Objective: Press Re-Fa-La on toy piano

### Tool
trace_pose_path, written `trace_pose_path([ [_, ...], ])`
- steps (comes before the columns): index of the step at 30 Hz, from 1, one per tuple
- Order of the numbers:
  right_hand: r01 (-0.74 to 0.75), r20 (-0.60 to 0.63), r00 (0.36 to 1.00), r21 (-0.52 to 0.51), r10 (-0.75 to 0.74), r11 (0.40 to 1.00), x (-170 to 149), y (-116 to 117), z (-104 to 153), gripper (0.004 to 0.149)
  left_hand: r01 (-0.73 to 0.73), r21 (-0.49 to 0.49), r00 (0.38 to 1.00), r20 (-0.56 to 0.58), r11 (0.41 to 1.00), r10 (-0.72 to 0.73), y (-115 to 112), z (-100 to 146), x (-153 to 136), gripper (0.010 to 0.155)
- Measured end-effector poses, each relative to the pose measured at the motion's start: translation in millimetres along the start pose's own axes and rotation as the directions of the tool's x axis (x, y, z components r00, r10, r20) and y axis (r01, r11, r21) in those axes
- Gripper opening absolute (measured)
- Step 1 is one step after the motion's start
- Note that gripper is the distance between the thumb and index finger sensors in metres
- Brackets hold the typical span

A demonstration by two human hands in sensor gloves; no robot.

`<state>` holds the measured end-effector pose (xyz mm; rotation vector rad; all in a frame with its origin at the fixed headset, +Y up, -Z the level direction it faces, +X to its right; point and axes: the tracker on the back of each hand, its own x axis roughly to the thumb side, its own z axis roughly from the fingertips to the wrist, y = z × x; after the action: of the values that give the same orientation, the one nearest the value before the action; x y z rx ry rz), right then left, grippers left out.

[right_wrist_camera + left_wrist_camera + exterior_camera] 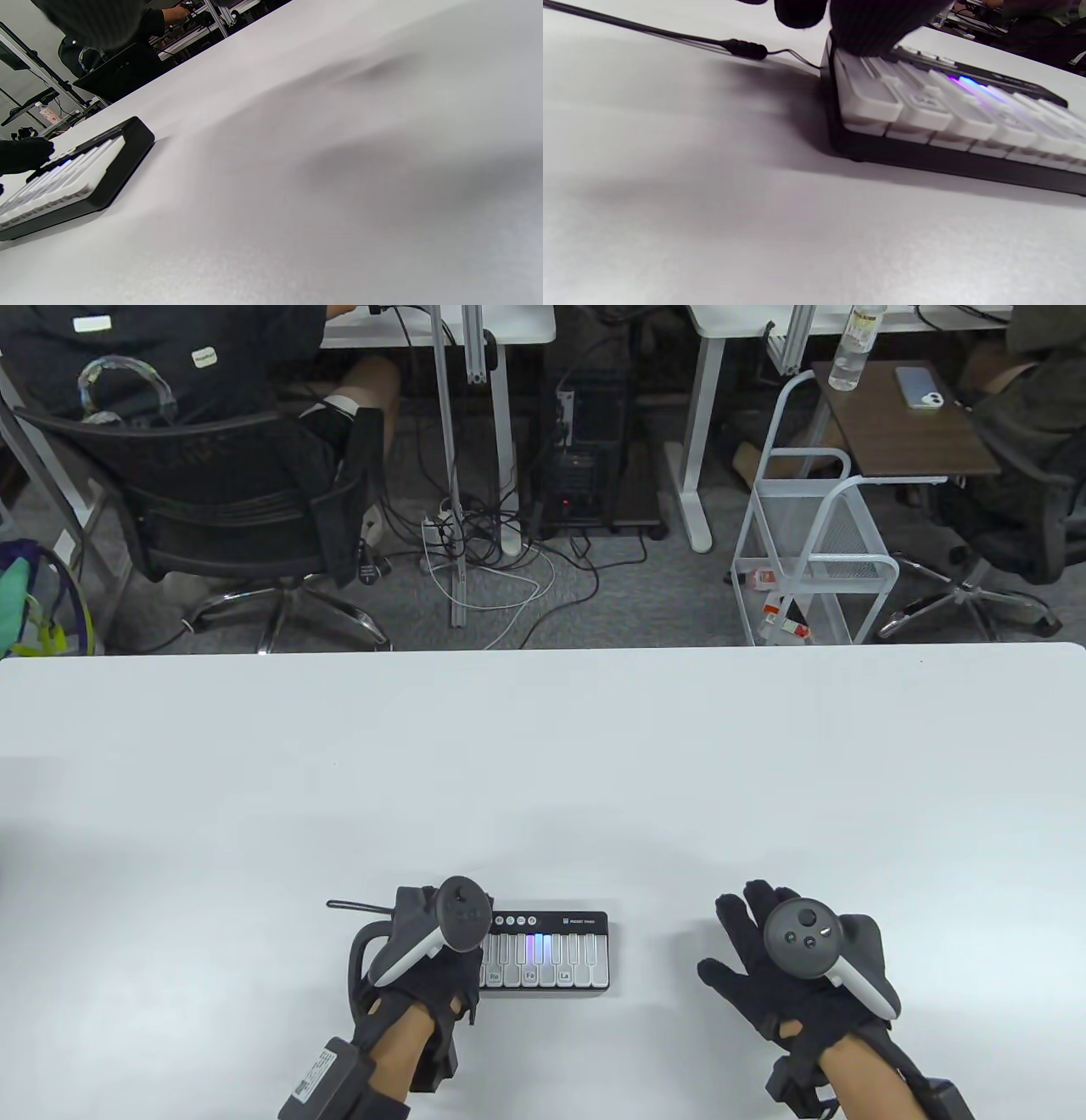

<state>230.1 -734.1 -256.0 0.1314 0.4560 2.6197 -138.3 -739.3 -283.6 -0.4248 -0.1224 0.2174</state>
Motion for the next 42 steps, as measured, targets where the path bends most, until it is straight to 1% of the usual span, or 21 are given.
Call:
trace_pose_path([
  [8,0.003,0.001,1.000,-0.004,-0.003,1.000,0,-1,1,0.082,-0.082,0.075,0.997,0.020,0.994,0.080,22,22,-18,0.069],
  [13,0.003,-0.002,1.000,-0.012,-0.003,1.000,0,-1,1,0.082,-0.136,0.142,0.991,0.037,0.980,0.132,31,38,-38,0.072],
  [17,0.000,-0.004,1.000,-0.015,0.000,1.000,0,-1,1,0.082,-0.194,0.188,0.981,0.057,0.963,0.186,28,43,-54,0.074],
  [22,-0.007,-0.009,1.000,-0.020,0.007,1.000,-1,0,0,0.082,-0.227,0.188,0.974,0.050,0.956,0.221,18,43,-67,0.076],
  [26,-0.009,-0.016,1.000,-0.018,0.009,1.000,-1,0,0,0.082,-0.228,0.198,0.974,0.056,0.953,0.221,14,40,-69,0.076],
  [30,-0.007,-0.021,1.000,-0.017,0.006,1.000,-1,0,1,0.082,-0.219,0.181,0.976,0.056,0.959,0.212,10,38,-67,0.076],
  [42,-0.007,-0.025,1.000,-0.010,0.006,1.000,-2,0,1,0.082,-0.210,0.167,0.978,0.056,0.963,0.203,8,38,-65,0.076],
])
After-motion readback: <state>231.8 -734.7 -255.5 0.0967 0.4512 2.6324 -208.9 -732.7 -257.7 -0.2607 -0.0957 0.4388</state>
